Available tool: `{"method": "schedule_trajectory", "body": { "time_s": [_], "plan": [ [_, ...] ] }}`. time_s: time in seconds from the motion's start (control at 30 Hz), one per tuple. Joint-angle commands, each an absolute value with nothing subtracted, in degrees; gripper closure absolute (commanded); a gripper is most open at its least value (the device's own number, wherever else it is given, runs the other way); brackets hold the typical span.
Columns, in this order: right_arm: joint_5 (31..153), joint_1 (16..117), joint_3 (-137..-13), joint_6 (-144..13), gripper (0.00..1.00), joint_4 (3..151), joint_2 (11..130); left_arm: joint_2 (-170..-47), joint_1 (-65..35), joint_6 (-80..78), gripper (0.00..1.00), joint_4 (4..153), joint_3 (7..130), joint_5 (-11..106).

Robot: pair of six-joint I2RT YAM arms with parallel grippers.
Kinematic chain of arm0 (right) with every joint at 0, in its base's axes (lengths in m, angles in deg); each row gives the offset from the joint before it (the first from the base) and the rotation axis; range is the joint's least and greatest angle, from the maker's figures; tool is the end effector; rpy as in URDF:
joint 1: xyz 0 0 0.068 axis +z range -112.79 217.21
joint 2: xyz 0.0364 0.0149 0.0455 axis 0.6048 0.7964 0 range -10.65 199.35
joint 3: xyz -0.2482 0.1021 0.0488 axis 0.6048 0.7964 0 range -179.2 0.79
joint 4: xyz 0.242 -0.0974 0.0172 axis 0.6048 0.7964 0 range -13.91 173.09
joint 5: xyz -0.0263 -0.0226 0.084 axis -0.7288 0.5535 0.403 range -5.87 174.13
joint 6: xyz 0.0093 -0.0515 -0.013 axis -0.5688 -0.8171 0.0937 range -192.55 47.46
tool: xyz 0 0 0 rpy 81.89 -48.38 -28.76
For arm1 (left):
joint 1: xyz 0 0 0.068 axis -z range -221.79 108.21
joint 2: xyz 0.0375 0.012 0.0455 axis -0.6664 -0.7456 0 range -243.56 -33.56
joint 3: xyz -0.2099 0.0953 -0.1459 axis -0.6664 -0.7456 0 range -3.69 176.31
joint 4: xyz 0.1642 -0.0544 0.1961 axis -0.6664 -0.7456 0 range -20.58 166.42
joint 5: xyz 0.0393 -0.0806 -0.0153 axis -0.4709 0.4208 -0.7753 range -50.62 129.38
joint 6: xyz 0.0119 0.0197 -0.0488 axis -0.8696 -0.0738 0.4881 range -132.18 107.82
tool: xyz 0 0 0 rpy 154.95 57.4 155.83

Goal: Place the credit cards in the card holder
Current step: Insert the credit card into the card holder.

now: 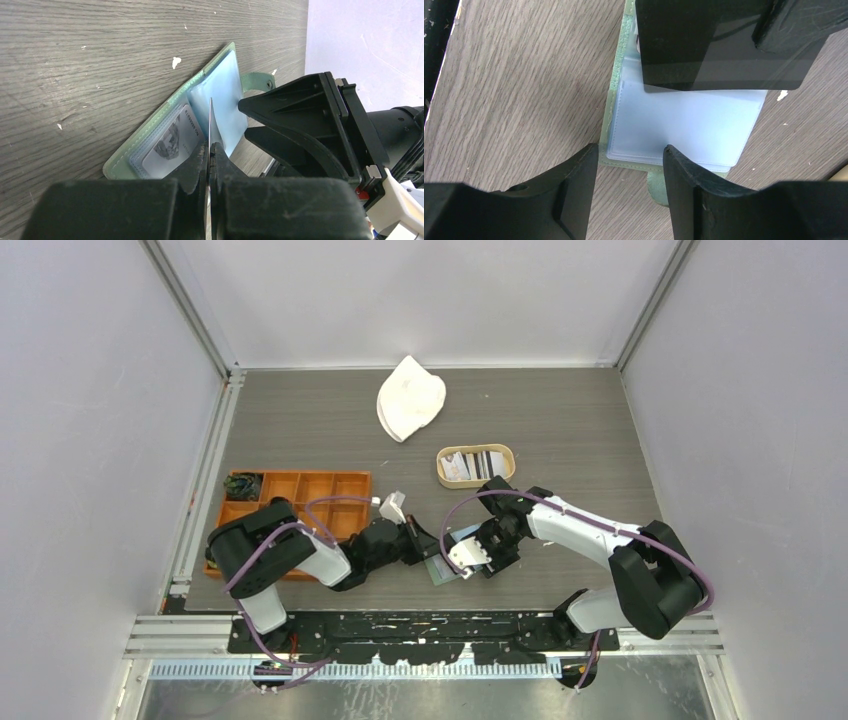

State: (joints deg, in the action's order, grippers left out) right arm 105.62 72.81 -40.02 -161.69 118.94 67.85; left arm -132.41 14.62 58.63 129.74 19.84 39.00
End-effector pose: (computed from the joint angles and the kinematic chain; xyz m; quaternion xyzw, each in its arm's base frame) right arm 0.1677 0.1360 0.1643 -0.8746 0.4404 0.1294 0.1561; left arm 0.1566 -0.2351 0.1115 -0.1058 0.8222 -0.4997 0.2511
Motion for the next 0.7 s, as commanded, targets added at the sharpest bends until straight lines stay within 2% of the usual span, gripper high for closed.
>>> {"method": "schedule_trajectory", "body": {
  "time_s": [0.0, 0.67],
  "plan": [
    [106.7, 73.2, -40.5, -161.1, 0.44, 118.2, 67.3, -132.8, 15.6, 59.8, 1.0, 130.7, 20.2, 34.2],
    [107.1, 73.2, -40.3, -161.1, 0.43, 117.8, 66.8, -128.5, 15.9, 64.1, 1.0, 108.7, 25.8, 34.5]
  ]
}}
